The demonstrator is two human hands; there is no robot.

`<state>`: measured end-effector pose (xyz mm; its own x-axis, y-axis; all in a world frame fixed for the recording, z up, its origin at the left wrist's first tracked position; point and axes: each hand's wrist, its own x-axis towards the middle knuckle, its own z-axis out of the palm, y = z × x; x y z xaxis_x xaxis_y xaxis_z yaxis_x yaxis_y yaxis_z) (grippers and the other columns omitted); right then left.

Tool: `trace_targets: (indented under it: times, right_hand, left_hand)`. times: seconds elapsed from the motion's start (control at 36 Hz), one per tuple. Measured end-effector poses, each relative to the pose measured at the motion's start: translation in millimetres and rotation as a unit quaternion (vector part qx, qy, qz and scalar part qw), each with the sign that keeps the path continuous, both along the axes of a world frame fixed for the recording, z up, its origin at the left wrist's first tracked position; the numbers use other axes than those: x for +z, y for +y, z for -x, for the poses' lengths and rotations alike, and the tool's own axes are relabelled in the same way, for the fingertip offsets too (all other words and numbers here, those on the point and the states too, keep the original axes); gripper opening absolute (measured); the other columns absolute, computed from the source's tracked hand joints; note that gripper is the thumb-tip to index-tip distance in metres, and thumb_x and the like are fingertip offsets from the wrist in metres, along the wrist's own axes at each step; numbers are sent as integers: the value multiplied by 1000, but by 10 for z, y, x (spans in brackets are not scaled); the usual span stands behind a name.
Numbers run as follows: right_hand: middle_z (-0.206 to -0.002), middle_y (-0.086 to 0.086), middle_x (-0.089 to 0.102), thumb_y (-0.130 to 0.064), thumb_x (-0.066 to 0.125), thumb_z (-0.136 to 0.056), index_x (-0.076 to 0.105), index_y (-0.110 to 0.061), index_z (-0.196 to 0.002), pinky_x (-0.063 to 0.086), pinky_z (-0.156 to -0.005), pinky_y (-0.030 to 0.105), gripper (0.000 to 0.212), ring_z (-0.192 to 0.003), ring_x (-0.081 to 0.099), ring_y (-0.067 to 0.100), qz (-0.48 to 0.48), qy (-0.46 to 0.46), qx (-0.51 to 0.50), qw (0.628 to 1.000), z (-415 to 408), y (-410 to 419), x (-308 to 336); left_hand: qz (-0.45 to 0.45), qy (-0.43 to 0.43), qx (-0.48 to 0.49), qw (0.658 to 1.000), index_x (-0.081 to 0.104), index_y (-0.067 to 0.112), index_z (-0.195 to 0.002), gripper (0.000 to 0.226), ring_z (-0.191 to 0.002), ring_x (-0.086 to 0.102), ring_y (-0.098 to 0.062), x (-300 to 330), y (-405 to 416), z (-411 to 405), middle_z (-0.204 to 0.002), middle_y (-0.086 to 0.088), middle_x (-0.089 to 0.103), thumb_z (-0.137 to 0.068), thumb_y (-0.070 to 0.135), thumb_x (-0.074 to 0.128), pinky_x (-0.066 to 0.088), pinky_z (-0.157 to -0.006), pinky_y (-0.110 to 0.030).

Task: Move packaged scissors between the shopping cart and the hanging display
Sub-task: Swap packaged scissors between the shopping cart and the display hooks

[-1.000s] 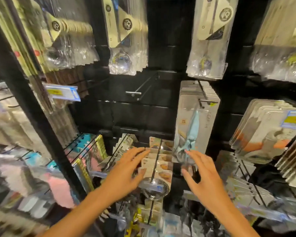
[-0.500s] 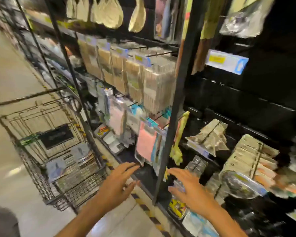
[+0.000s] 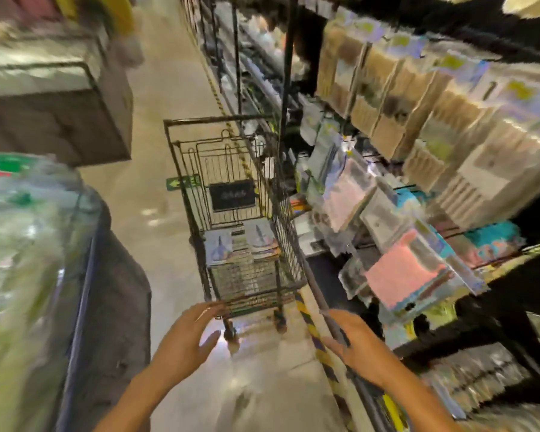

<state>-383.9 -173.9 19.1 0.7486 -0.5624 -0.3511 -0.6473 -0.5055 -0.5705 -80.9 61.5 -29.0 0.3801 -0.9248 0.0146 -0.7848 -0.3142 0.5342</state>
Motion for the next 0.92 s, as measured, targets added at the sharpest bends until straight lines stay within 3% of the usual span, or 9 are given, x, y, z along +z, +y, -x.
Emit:
trace_targets:
  times: [0.08, 0.17, 0.28, 0.33, 0.39, 0.53, 0.69, 0.92]
  right_hand:
    - [-135, -16, 48, -78, 39, -87, 53, -25, -140, 29, -104, 8, 77, -127, 48, 5, 10, -34, 32, 999, -263, -137, -143]
    - [-137, -23, 46, -53, 58, -94, 48, -33, -142, 23, -106, 2, 53, -130, 42, -1, 17, -16, 73, 997, -586, -339, -171]
    - [-151, -12, 43, -47, 59, -97, 43, -31, -149, 28, -119, 23, 57, -141, 36, 5, 25, -3, 112, 993, -998, -741, -422]
    - [-152, -12, 41, -44, 59, -98, 41, -32, -150, 26, -119, 23, 56, -143, 34, 7, 22, 0, 126, 992, -1236, -940, -486]
    - [-150, -13, 43, -41, 59, -99, 41, -33, -149, 24, -114, 18, 54, -141, 35, 5, 15, -3, 138, 990, -1457, -1138, -523]
    - [-150, -9, 45, -36, 60, -99, 43, -30, -149, 25, -114, 19, 54, -141, 36, 8, -33, -6, 160, 987, -1910, -1570, -623]
    - [-152, -7, 45, -39, 56, -100, 44, -28, -148, 29, -119, 30, 50, -143, 37, 13, -41, 14, 204, 978, -2367, -2010, -812]
    - [-155, -11, 41, -42, 57, -98, 41, -37, -148, 25, -123, 35, 52, -149, 29, 15, -40, 62, 165, 983, -2919, -2301, -1088]
  left_hand:
    - [-13, -9, 18, 1000, 50, 28, -143, 60, -126, 50, -14, -51, 11, -162, -141, 7, 54, -96, 63, 37, 36, -107, -22]
    - [-39, -10, 43, 998, 49, 30, -143, 49, -128, 48, -11, -66, -66, -287, -142, 8, 52, -97, 44, 56, 32, -106, -18]
    - [-62, -5, 74, 995, 48, 30, -144, 50, -132, 44, -11, -150, -264, -477, -145, 8, 49, -97, 43, 55, 31, -108, -19]
    - [-73, -11, 76, 994, 47, 29, -146, 52, -134, 44, -13, -181, -414, -573, -147, 7, 47, -97, 48, 48, 35, -109, -25]
    - [-82, -16, 81, 993, 48, 27, -145, 51, -134, 45, -14, -167, -592, -644, -147, 6, 48, -97, 41, 56, 36, -108, -24]
    - [-123, -31, 83, 988, 49, 23, -145, 53, -134, 48, -21, -137, -1014, -846, -146, -2, 50, -95, 38, 60, 39, -111, -32]
    - [-144, -2, 103, 984, 45, 24, -149, 57, -140, 41, -25, -210, -1545, -1066, -151, -4, 44, -95, 38, 56, 31, -116, -33]
    - [-157, 24, 105, 982, 39, 27, -150, 64, -143, 38, -31, -594, -2054, -1533, -154, -5, 42, -91, 37, 62, 34, -118, -45]
